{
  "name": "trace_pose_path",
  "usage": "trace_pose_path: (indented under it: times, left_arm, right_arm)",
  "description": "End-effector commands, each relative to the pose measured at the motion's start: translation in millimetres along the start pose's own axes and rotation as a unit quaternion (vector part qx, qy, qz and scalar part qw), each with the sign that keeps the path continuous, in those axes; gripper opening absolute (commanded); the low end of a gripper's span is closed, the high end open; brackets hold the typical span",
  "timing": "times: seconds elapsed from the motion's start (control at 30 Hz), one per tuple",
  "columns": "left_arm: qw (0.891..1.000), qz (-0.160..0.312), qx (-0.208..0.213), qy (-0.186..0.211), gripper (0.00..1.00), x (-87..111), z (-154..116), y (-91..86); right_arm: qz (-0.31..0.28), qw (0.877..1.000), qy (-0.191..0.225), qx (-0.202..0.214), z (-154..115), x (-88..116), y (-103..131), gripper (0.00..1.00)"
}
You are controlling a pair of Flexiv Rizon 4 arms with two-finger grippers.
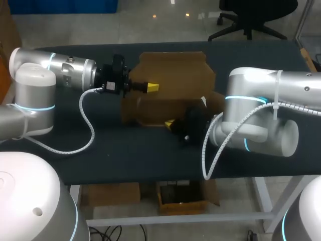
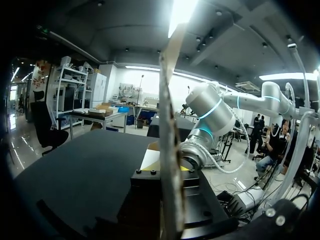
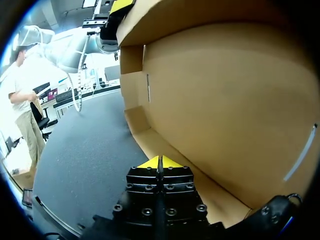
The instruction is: Assemble the packaging by folding the flat box into shape, placing the metal phone stand inside, and closing the box properly
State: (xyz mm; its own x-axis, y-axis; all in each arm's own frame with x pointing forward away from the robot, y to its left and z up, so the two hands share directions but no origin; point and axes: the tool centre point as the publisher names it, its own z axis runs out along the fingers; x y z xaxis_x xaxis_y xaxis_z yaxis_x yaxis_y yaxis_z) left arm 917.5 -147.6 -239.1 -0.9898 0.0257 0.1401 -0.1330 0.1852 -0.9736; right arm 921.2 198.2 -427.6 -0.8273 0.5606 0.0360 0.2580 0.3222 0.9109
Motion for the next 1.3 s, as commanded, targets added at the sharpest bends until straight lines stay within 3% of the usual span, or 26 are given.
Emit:
trace_pose_path:
  times: [0.03, 0.57, 1.3]
  left_arm:
    - [1.0, 0.0, 0.0, 0.0, 0.0, -1.2, 3, 4.4]
    - [1.0, 0.0, 0.0, 0.0, 0.0, -1.2, 3, 4.4]
    - [1.0, 0.0, 0.0, 0.0, 0.0, -1.2, 3, 4.4]
  right_arm:
    - [-0.003, 1.0, 0.0, -0.005, 1, 8, -4, 0.0]
    - [-0.017, 1.0, -0.004, -0.024, -39, 33, -4, 0.0]
    - [-0.03, 0.999, 0.024, -0.026, -170, 71, -13, 0.0]
